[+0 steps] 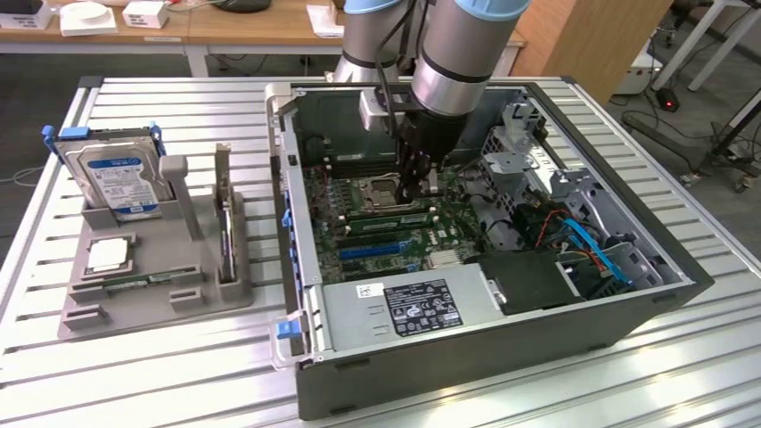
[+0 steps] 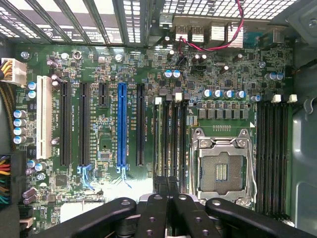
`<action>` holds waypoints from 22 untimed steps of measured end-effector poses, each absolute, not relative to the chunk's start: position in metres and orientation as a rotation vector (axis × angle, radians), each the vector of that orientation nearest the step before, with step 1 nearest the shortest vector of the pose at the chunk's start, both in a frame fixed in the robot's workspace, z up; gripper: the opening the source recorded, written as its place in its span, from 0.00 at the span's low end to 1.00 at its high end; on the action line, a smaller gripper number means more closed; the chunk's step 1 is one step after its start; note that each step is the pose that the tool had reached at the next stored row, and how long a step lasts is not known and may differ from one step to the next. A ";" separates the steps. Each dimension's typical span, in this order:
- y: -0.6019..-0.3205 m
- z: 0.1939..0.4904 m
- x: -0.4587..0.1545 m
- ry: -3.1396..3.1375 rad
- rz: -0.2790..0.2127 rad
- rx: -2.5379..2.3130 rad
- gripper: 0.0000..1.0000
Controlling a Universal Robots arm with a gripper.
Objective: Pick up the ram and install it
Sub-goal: 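Press down the ram until it locks into place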
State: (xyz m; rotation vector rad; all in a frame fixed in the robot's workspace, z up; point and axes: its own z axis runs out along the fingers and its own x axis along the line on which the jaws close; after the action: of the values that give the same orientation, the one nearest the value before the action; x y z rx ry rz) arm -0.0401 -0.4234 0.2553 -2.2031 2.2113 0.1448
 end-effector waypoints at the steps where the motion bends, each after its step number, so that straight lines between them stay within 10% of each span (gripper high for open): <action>1: -0.423 0.255 -0.040 2.211 0.145 -2.203 0.09; 22: -0.423 0.255 -0.041 2.431 0.138 -1.946 0.09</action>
State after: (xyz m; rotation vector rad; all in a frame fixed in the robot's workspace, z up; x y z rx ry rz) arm -0.0407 -0.4234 0.2552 -1.9459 2.4305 0.1378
